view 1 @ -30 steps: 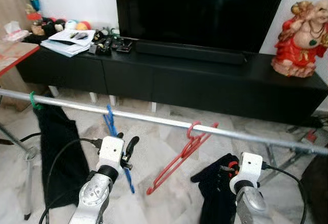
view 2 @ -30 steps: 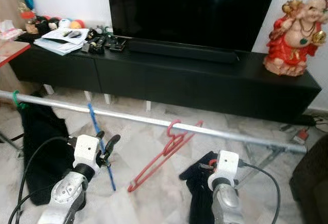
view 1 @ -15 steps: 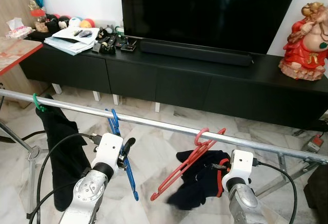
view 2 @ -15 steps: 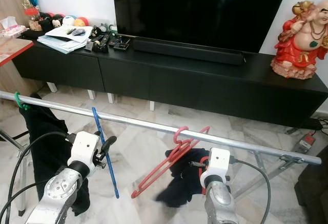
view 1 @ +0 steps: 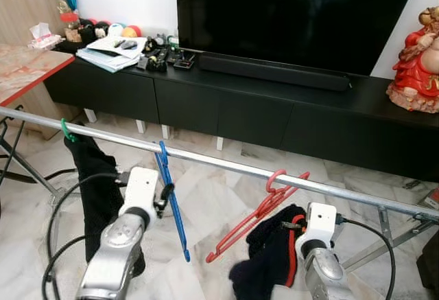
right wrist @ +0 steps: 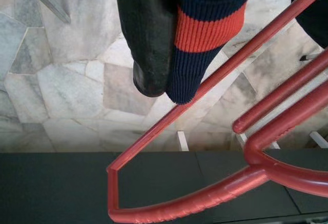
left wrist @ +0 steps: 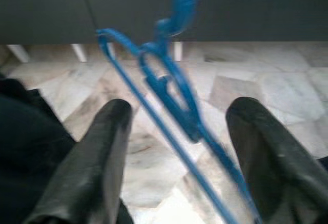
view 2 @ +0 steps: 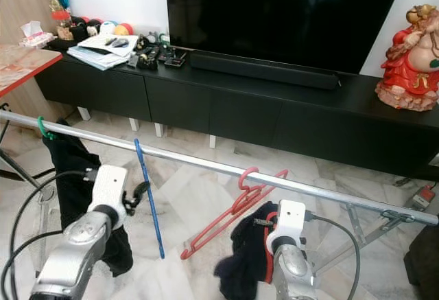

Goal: Hang hanger

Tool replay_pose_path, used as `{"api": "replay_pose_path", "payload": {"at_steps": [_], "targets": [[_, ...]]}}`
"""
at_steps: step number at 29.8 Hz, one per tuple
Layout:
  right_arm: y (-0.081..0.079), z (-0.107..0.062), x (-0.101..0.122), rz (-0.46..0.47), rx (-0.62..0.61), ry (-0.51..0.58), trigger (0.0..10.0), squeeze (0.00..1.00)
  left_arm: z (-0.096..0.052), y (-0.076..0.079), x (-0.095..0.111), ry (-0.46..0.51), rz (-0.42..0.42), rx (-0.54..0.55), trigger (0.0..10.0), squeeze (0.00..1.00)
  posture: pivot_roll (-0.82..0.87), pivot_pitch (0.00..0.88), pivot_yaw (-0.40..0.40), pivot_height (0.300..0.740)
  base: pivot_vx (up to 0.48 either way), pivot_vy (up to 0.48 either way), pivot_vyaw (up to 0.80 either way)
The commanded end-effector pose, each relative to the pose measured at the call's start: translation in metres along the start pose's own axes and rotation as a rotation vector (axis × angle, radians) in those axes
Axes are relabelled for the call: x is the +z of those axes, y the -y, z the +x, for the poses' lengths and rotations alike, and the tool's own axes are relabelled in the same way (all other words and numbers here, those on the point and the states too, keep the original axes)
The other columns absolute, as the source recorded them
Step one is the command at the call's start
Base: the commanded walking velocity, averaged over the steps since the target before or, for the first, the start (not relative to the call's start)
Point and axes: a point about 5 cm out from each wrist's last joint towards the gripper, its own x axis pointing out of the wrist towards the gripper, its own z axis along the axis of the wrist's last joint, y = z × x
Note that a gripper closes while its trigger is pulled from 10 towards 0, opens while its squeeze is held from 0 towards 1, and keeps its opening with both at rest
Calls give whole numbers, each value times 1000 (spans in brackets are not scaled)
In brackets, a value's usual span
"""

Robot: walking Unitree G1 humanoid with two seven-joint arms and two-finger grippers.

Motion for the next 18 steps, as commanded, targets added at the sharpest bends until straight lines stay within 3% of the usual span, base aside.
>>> {"api": "replay_pose_path", "payload": {"at_steps": [1,4,5,6,7,14,15,18], "targets": [[0,2,4,-8,0,18,10000,0,1,1,1,-19,2,-6,10000,1000,48,56,-27,740,0,0,0],[0,1,3,-7,2,15,10000,0,5,-5,1,-56,24,45,10000,1000,53,53,-28,740,0,0,0],[-1,1,3,-7,4,12,10000,0,7,-7,-1,-74,20,70,10000,733,55,50,-26,740,0,0,0],[-1,1,2,-7,5,10,10000,0,8,-8,-2,-86,17,87,10000,733,55,50,-26,740,0,0,0],[-2,1,2,-7,7,9,10000,0,10,-9,-3,-104,17,107,10000,0,52,47,-26,740,0,0,0],[-2,2,2,-6,10,8,10000,0,17,-10,-5,-137,18,150,10000,0,47,44,-22,740,0,0,0],[-3,2,3,-6,13,9,10000,0,24,-6,-1,-131,-24,152,10000,0,43,44,-22,740,0,0,0],[-3,2,3,-6,13,10,10000,0,28,-3,3,-126,-42,153,10000,0,43,47,-25,740,0,0,0]]}}
